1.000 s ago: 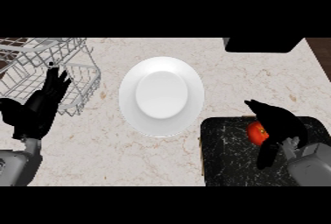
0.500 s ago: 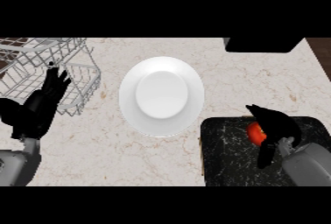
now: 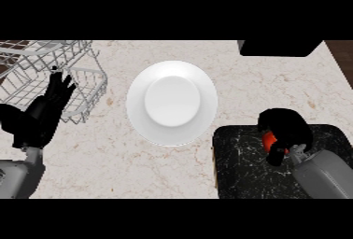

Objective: Pick the tomato from the tray and place it in the plate

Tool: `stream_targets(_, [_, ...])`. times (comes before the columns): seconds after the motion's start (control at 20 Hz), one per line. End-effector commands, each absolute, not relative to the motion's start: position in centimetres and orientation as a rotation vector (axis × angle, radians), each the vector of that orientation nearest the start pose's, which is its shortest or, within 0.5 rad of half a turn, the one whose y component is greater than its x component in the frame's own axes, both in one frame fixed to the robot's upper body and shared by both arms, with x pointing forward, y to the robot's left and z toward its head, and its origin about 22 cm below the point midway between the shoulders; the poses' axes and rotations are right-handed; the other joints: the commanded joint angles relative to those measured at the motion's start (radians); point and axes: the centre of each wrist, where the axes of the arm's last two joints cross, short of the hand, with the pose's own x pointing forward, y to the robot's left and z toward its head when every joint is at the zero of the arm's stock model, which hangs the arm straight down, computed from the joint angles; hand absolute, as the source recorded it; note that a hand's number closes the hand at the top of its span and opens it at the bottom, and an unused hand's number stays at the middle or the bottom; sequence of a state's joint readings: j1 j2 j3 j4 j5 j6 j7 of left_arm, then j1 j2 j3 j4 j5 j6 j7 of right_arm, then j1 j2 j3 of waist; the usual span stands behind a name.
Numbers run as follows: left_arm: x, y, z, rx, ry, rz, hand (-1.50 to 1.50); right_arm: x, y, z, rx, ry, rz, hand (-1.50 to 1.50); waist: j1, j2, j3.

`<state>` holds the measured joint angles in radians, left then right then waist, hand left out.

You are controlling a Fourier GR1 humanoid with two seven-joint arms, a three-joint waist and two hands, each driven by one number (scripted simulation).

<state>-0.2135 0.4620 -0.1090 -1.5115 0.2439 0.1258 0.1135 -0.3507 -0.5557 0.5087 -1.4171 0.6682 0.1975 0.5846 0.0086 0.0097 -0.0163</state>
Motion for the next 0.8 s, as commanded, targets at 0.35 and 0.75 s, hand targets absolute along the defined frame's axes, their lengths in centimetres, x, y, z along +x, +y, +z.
stream_targets(0.35, [28.0, 31.2, 8.5, 0.249, -1.673, -0.144, 0.0, 21.9, -25.3, 0.7, -1.248, -0.556, 0.672, 1.5, -0.144, -0.052, 0.012])
stream_targets(0.75, [28.1, 31.2, 9.9, 0.223, -1.702, -0.176, 0.0, 16.7, -18.5, 8.0, -1.272, -0.94, 0.496, 1.5, -0.088, -0.038, 0.011])
